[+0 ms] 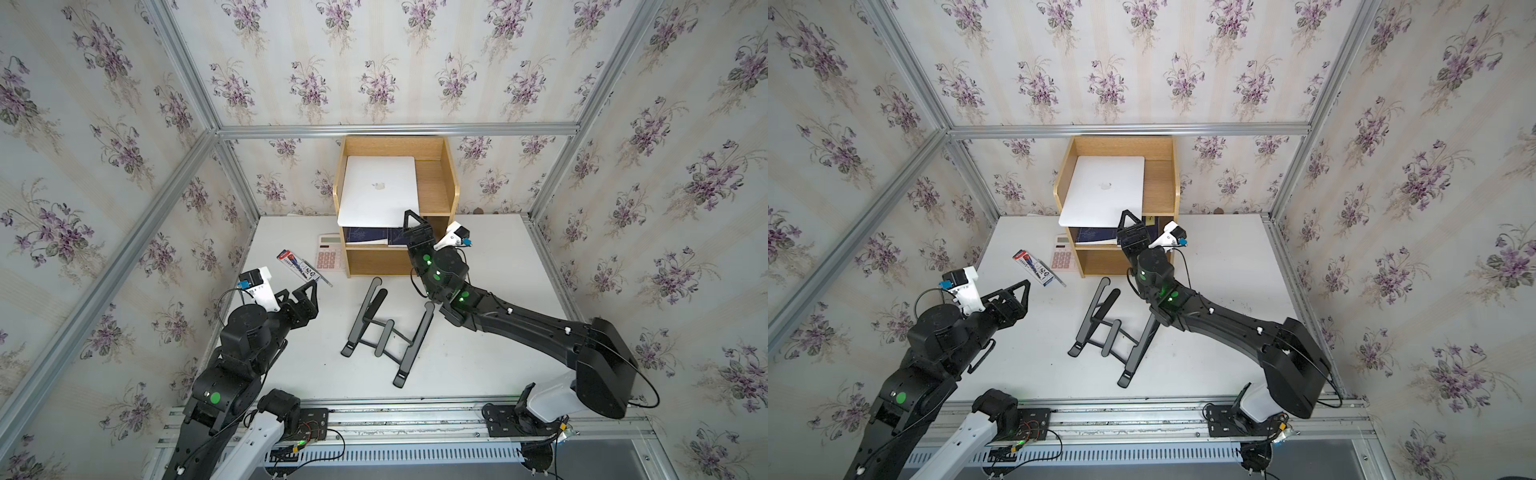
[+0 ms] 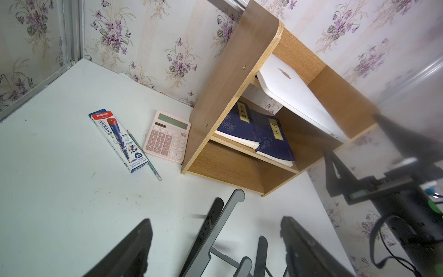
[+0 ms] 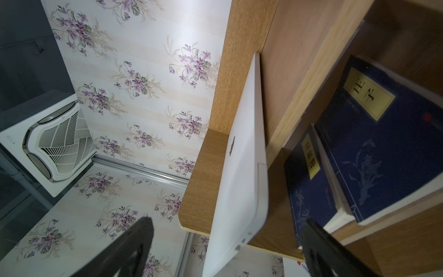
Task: Close the laptop lid and set it aside
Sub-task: Reset both arms
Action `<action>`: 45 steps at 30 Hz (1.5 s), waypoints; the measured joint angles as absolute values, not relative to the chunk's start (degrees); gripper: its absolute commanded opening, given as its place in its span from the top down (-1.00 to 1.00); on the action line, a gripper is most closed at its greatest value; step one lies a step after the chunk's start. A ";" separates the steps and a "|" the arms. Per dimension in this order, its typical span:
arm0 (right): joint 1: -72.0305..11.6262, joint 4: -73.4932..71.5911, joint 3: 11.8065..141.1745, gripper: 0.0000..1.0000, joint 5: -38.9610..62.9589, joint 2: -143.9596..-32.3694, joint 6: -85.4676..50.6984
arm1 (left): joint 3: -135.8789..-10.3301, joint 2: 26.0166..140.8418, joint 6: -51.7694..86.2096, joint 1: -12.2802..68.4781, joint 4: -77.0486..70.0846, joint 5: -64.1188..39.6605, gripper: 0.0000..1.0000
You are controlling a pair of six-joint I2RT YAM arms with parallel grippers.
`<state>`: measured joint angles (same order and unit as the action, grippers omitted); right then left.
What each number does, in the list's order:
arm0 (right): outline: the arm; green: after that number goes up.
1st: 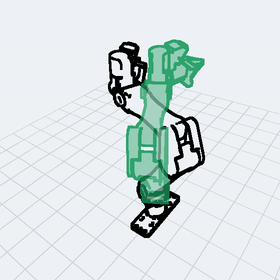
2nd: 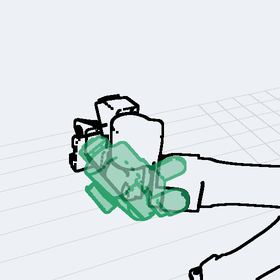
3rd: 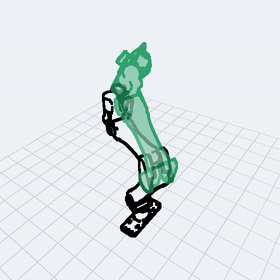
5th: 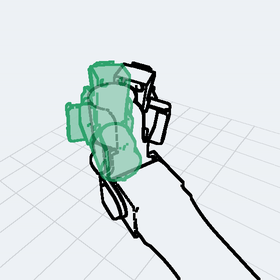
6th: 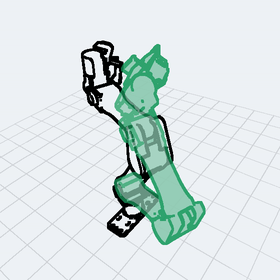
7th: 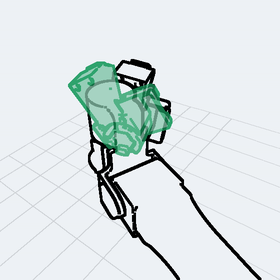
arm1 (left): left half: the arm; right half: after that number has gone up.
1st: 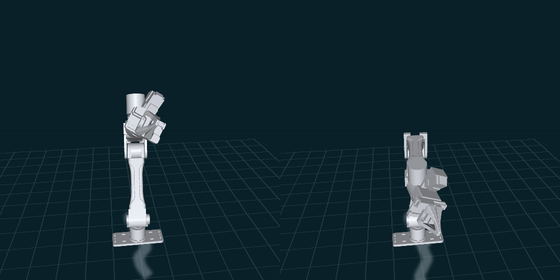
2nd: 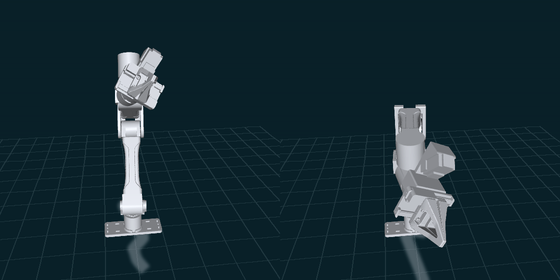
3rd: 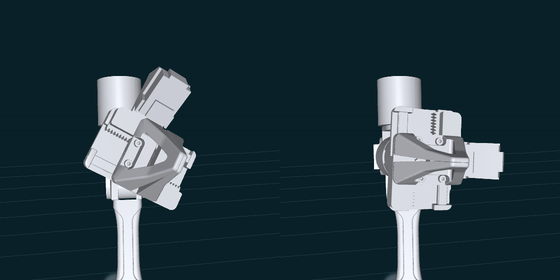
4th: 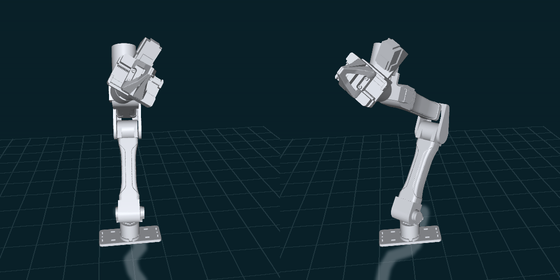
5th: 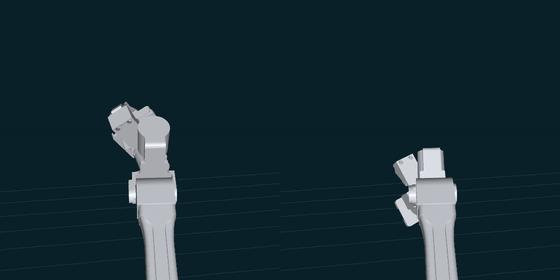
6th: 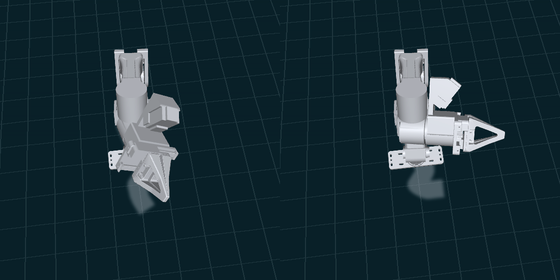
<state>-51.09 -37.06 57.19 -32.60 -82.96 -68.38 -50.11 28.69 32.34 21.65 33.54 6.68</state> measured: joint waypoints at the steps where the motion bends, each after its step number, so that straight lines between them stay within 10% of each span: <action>1: -51.09 -37.06 54.81 -1.00 -32.29 -80.66 -67.20 | -50.37 29.30 32.16 21.65 33.50 6.96 -1.00; 22: -51.05 -23.73 26.11 -1.00 -49.56 -31.57 -10.94 | -37.04 40.88 27.94 21.65 17.34 23.73 -0.99; 30: -46.65 -45.01 12.86 -1.00 -52.86 -39.68 10.63 | -34.28 51.53 22.63 20.99 7.01 32.62 -0.99; 45: -20.86 -54.17 12.64 -1.00 -41.98 -65.63 0.34 | -25.34 66.76 11.68 9.52 -12.93 34.94 -0.99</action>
<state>-20.86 -54.17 12.64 -41.98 -65.63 0.34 -25.34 66.76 11.68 9.52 -12.93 34.94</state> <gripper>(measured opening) 0.998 0.993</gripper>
